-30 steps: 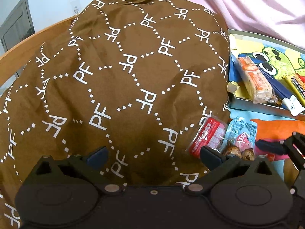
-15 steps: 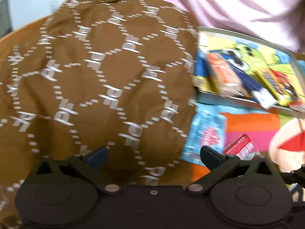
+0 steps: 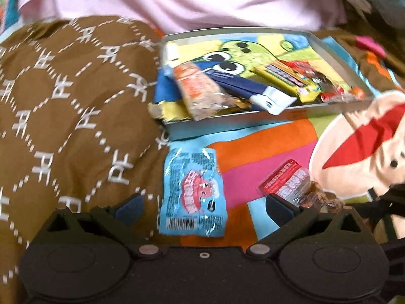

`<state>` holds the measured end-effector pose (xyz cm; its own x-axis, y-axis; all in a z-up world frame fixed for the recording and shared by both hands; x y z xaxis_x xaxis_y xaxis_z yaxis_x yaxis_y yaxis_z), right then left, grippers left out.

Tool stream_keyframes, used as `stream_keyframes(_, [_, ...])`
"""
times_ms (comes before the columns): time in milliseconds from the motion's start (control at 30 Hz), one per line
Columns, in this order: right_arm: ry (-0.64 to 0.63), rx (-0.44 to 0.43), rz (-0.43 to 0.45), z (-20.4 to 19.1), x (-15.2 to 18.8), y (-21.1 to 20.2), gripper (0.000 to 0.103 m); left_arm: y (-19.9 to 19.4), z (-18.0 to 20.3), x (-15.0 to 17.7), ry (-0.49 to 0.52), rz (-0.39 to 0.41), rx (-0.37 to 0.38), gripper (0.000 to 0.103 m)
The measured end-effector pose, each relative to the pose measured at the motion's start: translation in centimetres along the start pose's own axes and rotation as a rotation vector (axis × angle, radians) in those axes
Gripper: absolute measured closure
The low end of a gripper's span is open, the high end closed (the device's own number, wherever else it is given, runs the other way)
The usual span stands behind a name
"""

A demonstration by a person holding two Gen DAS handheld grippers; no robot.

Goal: Organize snacks
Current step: 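Grasp the quail egg packet with the right gripper while the left grasps the blue sausage packet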

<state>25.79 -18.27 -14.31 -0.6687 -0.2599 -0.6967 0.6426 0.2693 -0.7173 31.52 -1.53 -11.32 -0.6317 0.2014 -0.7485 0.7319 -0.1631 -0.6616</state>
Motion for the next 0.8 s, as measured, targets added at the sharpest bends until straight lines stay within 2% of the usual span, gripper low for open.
stream_keyframes(67, [0.006, -0.013, 0.009, 0.1, 0.0, -0.1, 0.053, 0.7, 0.1, -0.1, 0.03, 0.011, -0.003, 0.003])
stream_keyframes(200, [0.008, -0.031, 0.024, 0.2, -0.2, 0.3, 0.052, 2.0, -0.3, -0.1, 0.02, -0.026, 0.01, 0.006])
stream_keyframes(300, [0.015, -0.044, 0.032, 0.4, -0.3, 0.5, 0.052, 2.2, -0.4, -0.2, 0.008, -0.008, 0.039, 0.009])
stream_keyframes(333, [0.016, -0.047, 0.033, 0.4, -0.3, 0.6, 0.052, 2.2, -0.3, -0.2, 0.006, -0.007, 0.054, 0.013])
stream_keyframes(367, [0.017, -0.048, 0.034, 0.5, -0.3, 0.6, 0.052, 2.3, -0.2, -0.2, 0.005, -0.01, 0.07, 0.017])
stream_keyframes(433, [0.018, -0.05, 0.037, 0.4, -0.3, 0.7, 0.051, 2.5, 0.1, -0.1, 0.001, -0.033, 0.097, 0.019])
stream_keyframes(600, [0.024, -0.054, 0.041, 0.5, -0.3, 0.7, 0.051, 3.4, 0.0, 0.4, 0.042, -0.106, 0.031, 0.026])
stream_keyframes(800, [0.027, -0.054, 0.045, 0.5, -0.3, 0.8, 0.049, 3.7, -1.6, 0.1, -0.095, -0.123, 0.086, 0.026])
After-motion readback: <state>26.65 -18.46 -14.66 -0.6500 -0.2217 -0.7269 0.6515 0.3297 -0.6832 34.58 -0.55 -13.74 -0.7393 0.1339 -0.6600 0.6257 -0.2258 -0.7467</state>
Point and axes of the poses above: each gripper's, at about its wrist camera, not at the fingertips, and y roughly the way its jaws point, z to its right, x to its underside, the point moved 5 cm from there along y, roughly the way its jaws point
